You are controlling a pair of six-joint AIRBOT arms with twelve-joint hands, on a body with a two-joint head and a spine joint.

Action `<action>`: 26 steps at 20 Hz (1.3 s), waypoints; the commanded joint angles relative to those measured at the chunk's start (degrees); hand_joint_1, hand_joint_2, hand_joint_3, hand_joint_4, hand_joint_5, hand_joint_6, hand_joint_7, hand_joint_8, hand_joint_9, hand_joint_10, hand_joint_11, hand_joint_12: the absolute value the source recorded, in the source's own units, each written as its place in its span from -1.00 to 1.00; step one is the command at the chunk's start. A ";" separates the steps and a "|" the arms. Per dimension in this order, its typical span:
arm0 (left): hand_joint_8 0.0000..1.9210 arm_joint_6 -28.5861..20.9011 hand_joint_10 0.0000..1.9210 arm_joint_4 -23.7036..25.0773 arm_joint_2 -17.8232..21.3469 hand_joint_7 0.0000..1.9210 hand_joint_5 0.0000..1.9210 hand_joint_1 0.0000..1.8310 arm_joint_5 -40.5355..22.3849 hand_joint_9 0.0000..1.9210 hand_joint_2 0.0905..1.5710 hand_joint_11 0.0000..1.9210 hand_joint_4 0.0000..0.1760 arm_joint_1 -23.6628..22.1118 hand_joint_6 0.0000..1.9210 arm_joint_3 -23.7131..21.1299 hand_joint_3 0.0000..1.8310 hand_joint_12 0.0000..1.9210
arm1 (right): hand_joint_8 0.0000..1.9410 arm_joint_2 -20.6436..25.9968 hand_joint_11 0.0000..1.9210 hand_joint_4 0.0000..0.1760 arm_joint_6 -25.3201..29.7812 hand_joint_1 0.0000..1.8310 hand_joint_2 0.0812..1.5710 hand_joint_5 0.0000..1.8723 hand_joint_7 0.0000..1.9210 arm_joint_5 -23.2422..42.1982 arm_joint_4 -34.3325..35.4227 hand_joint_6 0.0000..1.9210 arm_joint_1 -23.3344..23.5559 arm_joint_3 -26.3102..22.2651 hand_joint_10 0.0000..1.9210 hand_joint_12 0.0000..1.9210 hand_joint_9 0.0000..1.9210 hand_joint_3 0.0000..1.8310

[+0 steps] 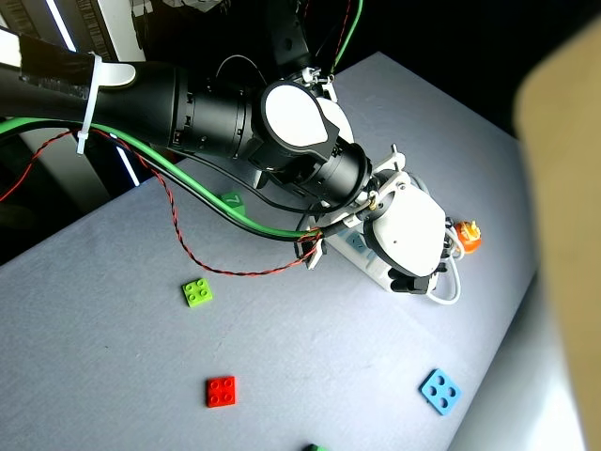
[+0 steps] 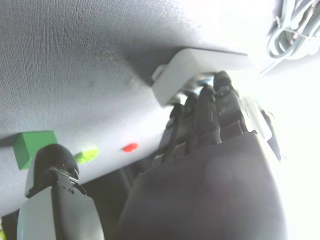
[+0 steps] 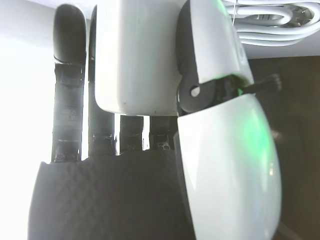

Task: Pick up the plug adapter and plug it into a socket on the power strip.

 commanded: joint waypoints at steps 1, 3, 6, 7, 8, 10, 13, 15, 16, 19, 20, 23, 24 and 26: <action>-1.00 0.34 -1.00 -0.30 -0.39 -1.00 -1.00 -0.65 0.35 -1.00 0.16 -1.00 -1.00 0.13 -1.00 0.35 -1.00 -1.00 | -0.13 0.42 -0.27 -1.00 -0.11 0.50 0.37 0.04 0.07 1.79 -2.37 0.06 0.51 -0.14 0.18 0.19 -0.04 -1.00; -1.00 0.34 -1.00 -0.30 -0.39 -1.00 -1.00 -0.66 0.35 -1.00 0.17 -1.00 -1.00 0.12 -1.00 0.37 -1.00 -1.00 | -0.13 0.51 -0.27 -1.00 -0.25 0.50 0.37 0.03 0.06 1.84 -2.37 0.07 0.39 -0.14 0.19 0.20 -0.04 -1.00; -1.00 0.34 -1.00 -0.30 -0.40 -1.00 -1.00 -0.67 0.35 -1.00 0.18 -1.00 -1.00 0.09 -1.00 0.39 -1.00 -1.00 | -0.12 0.58 -0.30 -1.00 -0.25 0.50 0.38 0.02 0.06 2.06 -2.37 0.07 0.31 -0.13 0.20 0.21 -0.06 -1.00; -1.00 0.34 -1.00 -0.30 -0.40 -1.00 -1.00 -0.66 0.35 -1.00 0.17 -1.00 -1.00 0.08 -1.00 0.40 -1.00 -1.00 | -0.12 0.57 -0.30 -1.00 -0.15 0.50 0.37 0.03 0.07 2.10 -2.37 0.07 0.28 -0.13 0.20 0.21 -0.06 -1.00; -1.00 0.34 -1.00 -0.30 -0.40 -1.00 -1.00 -0.64 0.35 -1.00 0.16 -1.00 -1.00 0.05 -1.00 0.42 -1.00 -1.00 | -0.14 0.56 -0.28 -1.00 0.12 0.50 0.37 0.04 0.07 2.18 -2.37 0.05 0.26 -0.13 0.18 0.21 -0.04 -1.00; -1.00 0.34 -1.00 -0.30 -0.40 -1.00 -1.00 -0.64 0.35 -1.00 0.18 -1.00 -1.00 0.03 -1.00 0.48 -1.00 -1.00 | -0.14 0.45 -0.28 -1.00 0.37 0.50 0.36 0.05 0.07 2.48 -2.37 0.04 0.24 -0.13 0.18 0.21 -0.04 -1.00; -1.00 0.34 -1.00 -0.30 -0.40 -1.00 -1.00 -0.67 0.37 -1.00 0.17 -1.00 -1.00 0.03 -1.00 0.54 -1.00 -1.00 | -0.13 -0.05 -0.29 -1.00 0.44 0.50 0.37 0.03 0.07 2.56 -2.38 0.07 0.22 0.02 0.18 0.20 -0.04 -1.00; -1.00 0.37 -1.00 -0.30 -0.41 -1.00 -1.00 -0.66 0.37 -1.00 0.18 -1.00 -1.00 0.05 -1.00 0.54 -1.00 -1.00 | -0.12 -0.47 -0.28 -1.00 0.53 0.50 0.38 0.02 0.05 2.57 -2.38 0.09 0.23 0.31 0.19 0.20 -0.05 -1.00; -1.00 0.37 -1.00 -0.30 -0.44 -1.00 -1.00 -0.67 0.42 -1.00 0.18 -1.00 -1.00 0.10 -1.00 0.54 -1.00 -1.00 | -0.11 -0.68 -0.28 -1.00 0.53 0.50 0.38 0.02 0.05 2.58 -2.38 0.09 0.23 0.43 0.19 0.19 -0.06 -1.00; -1.00 0.37 -1.00 -0.30 -0.46 -1.00 -1.00 -0.65 0.43 -1.00 0.18 -1.00 -1.00 0.13 -1.00 0.59 -1.00 -1.00 | -0.11 -0.81 -0.27 -1.00 0.45 0.50 0.37 0.01 0.05 2.31 -2.38 0.09 0.14 0.48 0.19 0.20 -0.04 -1.00; -1.00 0.36 -1.00 -0.30 -0.46 -1.00 -1.00 -0.65 0.46 -1.00 0.17 -1.00 -1.00 0.14 -1.00 0.62 -1.00 -1.00 | -0.09 -0.73 -0.28 -1.00 0.36 0.50 0.38 0.00 0.04 2.31 -2.38 0.11 0.14 0.50 0.19 0.21 -0.05 -1.00; -1.00 0.36 -1.00 -0.31 -0.46 -1.00 -1.00 -0.66 0.65 -1.00 0.16 -1.00 -1.00 0.14 -1.00 0.73 -1.00 -1.00 | -0.08 -0.31 -0.28 -1.00 0.15 0.50 0.38 0.00 0.04 2.62 -2.38 0.10 0.26 0.50 0.20 0.21 -0.05 -1.00; -1.00 0.36 -1.00 -0.31 -0.46 -1.00 -1.00 -0.68 0.65 -1.00 0.17 -1.00 -1.00 0.17 -1.00 0.75 -1.00 -1.00 | -0.08 -0.13 -0.28 -1.00 0.15 0.50 0.38 0.00 0.05 2.62 -2.38 0.10 0.37 0.50 0.20 0.21 -0.05 -1.00; -1.00 0.31 -1.00 -0.31 -0.46 -1.00 -1.00 -0.65 0.65 -1.00 0.18 -1.00 -1.00 0.30 -1.00 0.78 -1.00 -1.00 | -0.15 0.10 -0.25 -1.00 0.09 0.50 0.36 0.03 0.07 2.69 -2.38 0.07 0.50 0.49 0.17 0.19 -0.03 -1.00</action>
